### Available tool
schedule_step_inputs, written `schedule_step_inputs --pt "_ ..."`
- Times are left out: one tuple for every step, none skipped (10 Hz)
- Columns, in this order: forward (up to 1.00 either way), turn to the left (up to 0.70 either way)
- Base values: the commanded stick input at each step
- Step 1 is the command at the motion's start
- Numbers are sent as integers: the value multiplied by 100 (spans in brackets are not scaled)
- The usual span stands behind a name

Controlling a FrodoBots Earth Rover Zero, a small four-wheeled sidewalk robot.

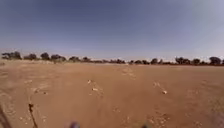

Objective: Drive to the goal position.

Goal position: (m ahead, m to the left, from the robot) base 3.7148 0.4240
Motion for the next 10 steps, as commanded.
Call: schedule_step_inputs --pt "70 0" --pt "70 0" --pt "70 0" --pt "70 0" --pt "70 0" --pt "70 0" --pt "70 0" --pt "70 0" --pt "70 0" --pt "70 0"
